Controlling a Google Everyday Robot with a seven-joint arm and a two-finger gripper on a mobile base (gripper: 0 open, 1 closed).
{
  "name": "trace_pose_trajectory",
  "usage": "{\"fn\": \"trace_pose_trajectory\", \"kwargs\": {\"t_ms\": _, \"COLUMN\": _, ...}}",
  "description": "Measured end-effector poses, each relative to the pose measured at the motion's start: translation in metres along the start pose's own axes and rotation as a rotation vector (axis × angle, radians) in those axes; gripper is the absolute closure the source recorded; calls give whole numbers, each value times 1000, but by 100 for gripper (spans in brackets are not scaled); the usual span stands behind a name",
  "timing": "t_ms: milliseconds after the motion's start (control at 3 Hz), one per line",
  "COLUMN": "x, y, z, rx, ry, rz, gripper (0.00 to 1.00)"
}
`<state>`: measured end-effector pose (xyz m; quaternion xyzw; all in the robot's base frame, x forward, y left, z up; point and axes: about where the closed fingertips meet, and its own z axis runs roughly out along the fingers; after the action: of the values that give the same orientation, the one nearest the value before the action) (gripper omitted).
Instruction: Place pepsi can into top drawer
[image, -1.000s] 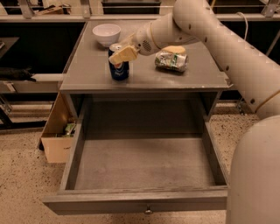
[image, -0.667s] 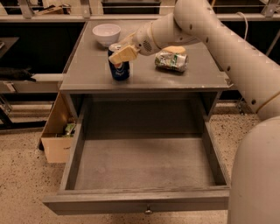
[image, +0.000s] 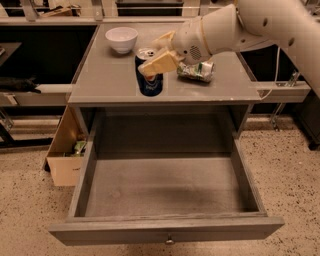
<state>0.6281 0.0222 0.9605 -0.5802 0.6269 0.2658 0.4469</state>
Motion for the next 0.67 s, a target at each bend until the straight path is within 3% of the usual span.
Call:
{"fn": "trace_pose_trajectory", "kwargs": {"t_ms": 333, "x": 9, "y": 40, "z": -11, "rx": -57, "ry": -20, "rz": 43, "gripper": 100}}
{"fn": "trace_pose_trajectory", "kwargs": {"t_ms": 667, "x": 16, "y": 50, "z": -12, "rx": -73, "ry": -22, "rz": 61, "gripper": 100}}
